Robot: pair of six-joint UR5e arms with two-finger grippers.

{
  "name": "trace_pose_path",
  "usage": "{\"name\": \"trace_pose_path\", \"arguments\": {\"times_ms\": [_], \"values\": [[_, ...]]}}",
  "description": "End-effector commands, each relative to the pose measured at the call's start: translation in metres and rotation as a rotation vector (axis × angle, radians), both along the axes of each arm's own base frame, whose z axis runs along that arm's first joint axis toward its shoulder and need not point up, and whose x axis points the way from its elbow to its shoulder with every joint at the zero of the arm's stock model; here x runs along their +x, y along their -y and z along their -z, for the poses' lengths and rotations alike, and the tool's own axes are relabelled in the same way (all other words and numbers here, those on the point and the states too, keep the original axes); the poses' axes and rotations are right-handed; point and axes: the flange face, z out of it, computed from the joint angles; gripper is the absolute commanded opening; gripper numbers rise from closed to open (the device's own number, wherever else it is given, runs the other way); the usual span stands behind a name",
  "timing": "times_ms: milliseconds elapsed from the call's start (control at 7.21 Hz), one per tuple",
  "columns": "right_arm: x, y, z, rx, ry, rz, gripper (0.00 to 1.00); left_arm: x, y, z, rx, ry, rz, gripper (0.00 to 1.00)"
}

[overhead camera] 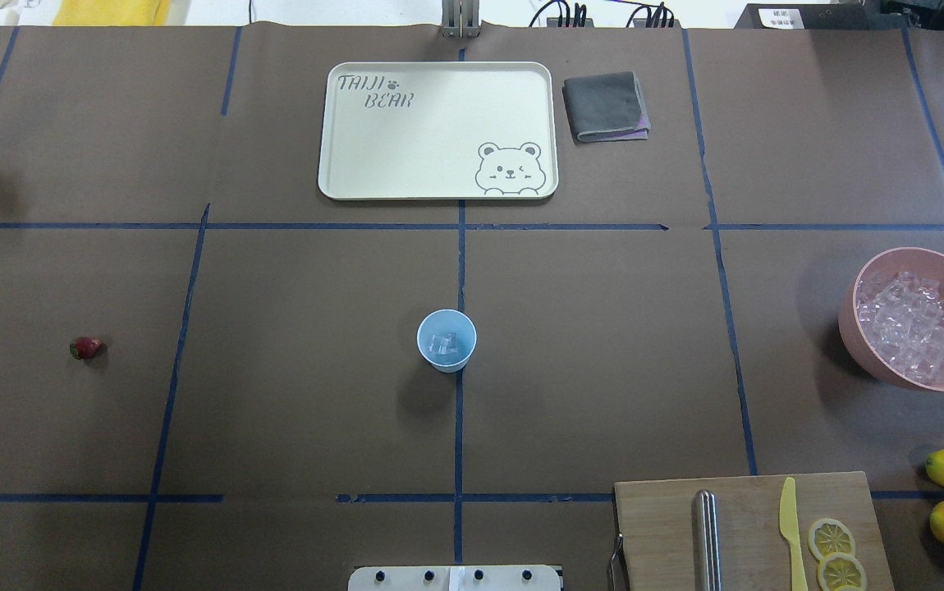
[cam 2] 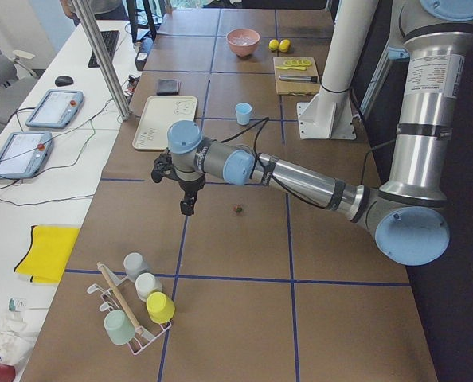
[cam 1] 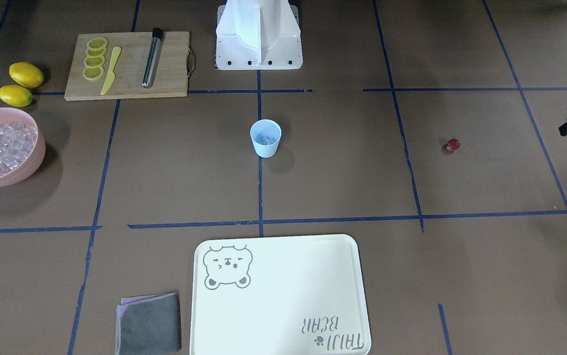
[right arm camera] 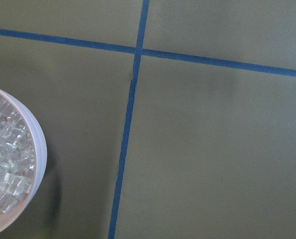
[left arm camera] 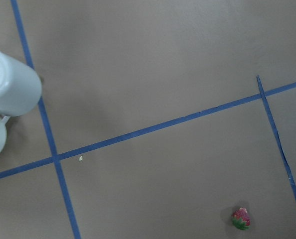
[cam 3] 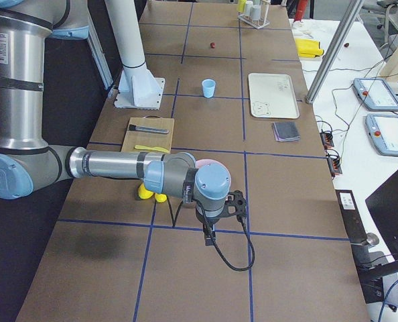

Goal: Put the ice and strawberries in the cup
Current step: 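Move the left gripper down toward the red strawberry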

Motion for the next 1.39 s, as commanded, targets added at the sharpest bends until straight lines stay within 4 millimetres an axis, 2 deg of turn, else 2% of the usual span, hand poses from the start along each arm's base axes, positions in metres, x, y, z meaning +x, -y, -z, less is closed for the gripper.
{"name": "trace_pose_path", "arguments": {"times_ms": [0,278,416,555,694,833,972,1249], "values": [[0.001,-0.001,0.003,0.000,0.000,-0.006,0.99,0.069,-0.036,0.009,-0.039,0.039,0.062,1.00],[0.001,0.001,0.003,0.003,-0.001,-0.006,0.99,0.150,-0.073,0.000,-0.064,0.034,0.099,1.00],[0.001,0.001,0.003,0.003,-0.003,-0.006,0.99,0.184,-0.093,-0.010,-0.065,0.057,0.098,1.00],[0.001,0.001,0.003,0.003,-0.003,-0.006,0.99,0.206,-0.105,-0.014,-0.073,0.058,0.102,1.00],[0.001,0.001,0.004,0.004,-0.003,-0.006,0.99,0.217,-0.108,-0.030,-0.074,0.062,0.094,1.00],[0.001,0.002,0.004,0.006,-0.003,-0.006,0.99,0.220,-0.105,-0.053,-0.058,0.046,0.093,1.00],[0.001,0.002,0.004,0.006,-0.003,-0.006,0.99,0.223,-0.104,-0.066,-0.052,0.038,0.088,1.00],[0.001,0.002,0.005,0.007,-0.003,-0.006,0.99,0.225,-0.104,-0.077,-0.063,0.049,0.083,1.00]]}}
